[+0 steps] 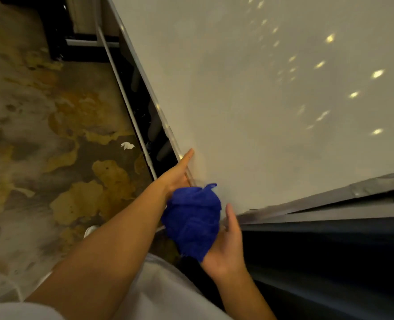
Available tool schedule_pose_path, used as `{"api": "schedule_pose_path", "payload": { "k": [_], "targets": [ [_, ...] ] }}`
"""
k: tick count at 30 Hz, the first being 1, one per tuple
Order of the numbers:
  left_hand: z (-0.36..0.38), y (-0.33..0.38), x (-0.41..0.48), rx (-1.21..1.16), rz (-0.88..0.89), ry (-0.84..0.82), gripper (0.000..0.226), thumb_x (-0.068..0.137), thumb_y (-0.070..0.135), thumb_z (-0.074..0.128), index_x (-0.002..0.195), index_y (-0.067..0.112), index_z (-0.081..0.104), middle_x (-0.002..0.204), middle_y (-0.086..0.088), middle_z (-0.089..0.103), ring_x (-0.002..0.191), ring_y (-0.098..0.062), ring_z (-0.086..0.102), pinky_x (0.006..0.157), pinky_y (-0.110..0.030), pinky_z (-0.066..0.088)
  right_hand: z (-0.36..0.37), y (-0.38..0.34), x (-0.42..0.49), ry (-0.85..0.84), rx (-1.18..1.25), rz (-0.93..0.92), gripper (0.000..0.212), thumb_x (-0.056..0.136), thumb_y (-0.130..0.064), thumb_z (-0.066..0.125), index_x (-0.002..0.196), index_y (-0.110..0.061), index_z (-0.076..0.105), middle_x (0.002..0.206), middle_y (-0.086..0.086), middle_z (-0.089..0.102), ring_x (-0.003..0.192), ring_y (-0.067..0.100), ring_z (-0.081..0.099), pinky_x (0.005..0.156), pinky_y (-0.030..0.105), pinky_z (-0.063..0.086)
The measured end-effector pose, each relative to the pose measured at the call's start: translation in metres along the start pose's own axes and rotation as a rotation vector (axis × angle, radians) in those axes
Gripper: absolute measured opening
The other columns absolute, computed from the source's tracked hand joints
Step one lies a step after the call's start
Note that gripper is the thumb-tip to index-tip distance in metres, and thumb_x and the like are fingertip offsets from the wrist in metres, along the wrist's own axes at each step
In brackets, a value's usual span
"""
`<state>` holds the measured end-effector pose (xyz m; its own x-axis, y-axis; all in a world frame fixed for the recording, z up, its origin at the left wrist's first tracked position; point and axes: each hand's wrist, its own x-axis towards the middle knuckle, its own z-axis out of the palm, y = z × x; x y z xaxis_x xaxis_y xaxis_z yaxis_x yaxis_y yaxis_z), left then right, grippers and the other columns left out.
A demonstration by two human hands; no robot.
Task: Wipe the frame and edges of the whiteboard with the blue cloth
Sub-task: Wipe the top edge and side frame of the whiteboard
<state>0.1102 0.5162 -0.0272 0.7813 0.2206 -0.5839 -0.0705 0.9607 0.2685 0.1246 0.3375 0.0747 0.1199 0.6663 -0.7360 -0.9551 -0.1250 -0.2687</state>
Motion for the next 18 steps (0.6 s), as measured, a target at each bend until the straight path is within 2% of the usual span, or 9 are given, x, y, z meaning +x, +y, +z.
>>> {"api": "schedule_pose_path", "payload": {
  "k": [1,3,4,6,8,10,13,16,18],
  "targets": [
    [0.0,-0.001,0.0,0.014,-0.018,0.002,0.069,0.082,0.069,0.052,0.116,0.011,0.068,0.118,-0.015,0.069,0.108,-0.03,0.066,0.098,-0.044,0.048,0.021,-0.015,-0.001,-0.04,-0.13,-0.08,0.054,0.093,-0.039,0.059,0.136,-0.008,0.054,0.137,0.021,0.055,0.123,0.038,0.055,0.1,0.049,0.047],
    [-0.001,-0.003,0.0,0.064,-0.002,-0.05,0.062,0.089,0.068,0.042,0.103,0.018,0.075,0.114,-0.009,0.072,0.105,-0.026,0.067,0.093,-0.041,0.05,0.058,-0.049,-0.001,-0.014,-0.496,-0.397,0.045,0.084,-0.02,0.07,0.127,-0.009,0.062,0.121,0.014,0.068,0.109,0.029,0.066,0.084,0.039,0.057],
    [0.0,-0.005,0.0,0.074,0.031,-0.053,0.058,0.092,0.064,0.04,0.101,0.021,0.077,0.114,-0.006,0.072,0.106,-0.024,0.067,0.09,-0.04,0.052,0.077,-0.065,-0.003,0.03,-0.791,-0.593,0.036,0.081,-0.014,0.072,0.117,-0.014,0.068,0.108,0.006,0.074,0.098,0.021,0.07,0.074,0.031,0.058],
    [0.0,-0.009,-0.005,0.0,0.041,-0.05,0.05,0.095,0.056,0.043,0.101,0.019,0.077,0.109,-0.008,0.074,0.1,-0.025,0.069,0.079,-0.038,0.057,0.112,-0.086,0.005,-0.025,-1.528,-0.867,0.025,0.08,-0.005,0.068,0.099,-0.02,0.073,0.083,-0.004,0.074,0.074,0.006,0.068,0.061,0.021,0.052],
    [-0.001,-0.02,-0.006,-0.078,0.043,-0.06,0.039,0.096,0.04,0.049,0.09,0.014,0.079,0.093,-0.009,0.076,0.084,-0.023,0.073,0.069,-0.034,0.059,0.135,-0.089,0.031,-0.137,-2.176,-0.886,0.029,0.071,-0.002,0.055,0.092,-0.013,0.072,0.08,0.003,0.071,0.073,0.012,0.062,0.065,0.028,0.05],
    [-0.002,-0.04,-0.001,-0.159,0.016,-0.017,0.04,0.099,0.024,0.045,0.077,0.014,0.077,0.079,-0.007,0.076,0.069,-0.019,0.072,0.061,-0.03,0.058,0.145,-0.082,0.063,-0.28,-2.74,-0.667,0.026,0.074,-0.002,0.055,0.096,-0.009,0.068,0.094,0.012,0.068,0.09,0.028,0.06,0.077,0.038,0.049],
    [0.008,-0.06,-0.007,-0.22,-0.017,0.052,0.039,0.102,0.024,0.039,0.082,0.012,0.07,0.082,-0.008,0.07,0.07,-0.023,0.066,0.062,-0.034,0.056,0.141,-0.076,0.103,-0.645,-3.391,-0.088,0.024,0.089,-0.013,0.054,0.111,-0.013,0.062,0.12,0.011,0.062,0.118,0.032,0.052,0.098,0.043,0.042],
    [0.024,-0.065,-0.01,-0.191,0.008,0.2,0.027,0.101,0.03,0.042,0.086,0.014,0.058,0.083,-0.007,0.061,0.07,-0.023,0.055,0.053,-0.032,0.051,0.145,-0.087,0.124,-0.946,-3.493,0.362,0.041,0.094,-0.017,0.051,0.135,-0.018,0.05,0.14,0.011,0.049,0.13,0.033,0.043,0.106,0.044,0.037],
    [0.03,-0.067,-0.006,-0.27,0.115,0.322,0.021,0.1,0.027,0.046,0.098,0.01,0.058,0.093,-0.012,0.06,0.082,-0.029,0.057,0.067,-0.038,0.056,0.153,-0.087,0.135,-1.052,-3.452,0.573,0.051,0.094,-0.03,0.051,0.144,-0.023,0.041,0.148,0.01,0.043,0.133,0.032,0.041,0.107,0.045,0.035]
  ]
}}
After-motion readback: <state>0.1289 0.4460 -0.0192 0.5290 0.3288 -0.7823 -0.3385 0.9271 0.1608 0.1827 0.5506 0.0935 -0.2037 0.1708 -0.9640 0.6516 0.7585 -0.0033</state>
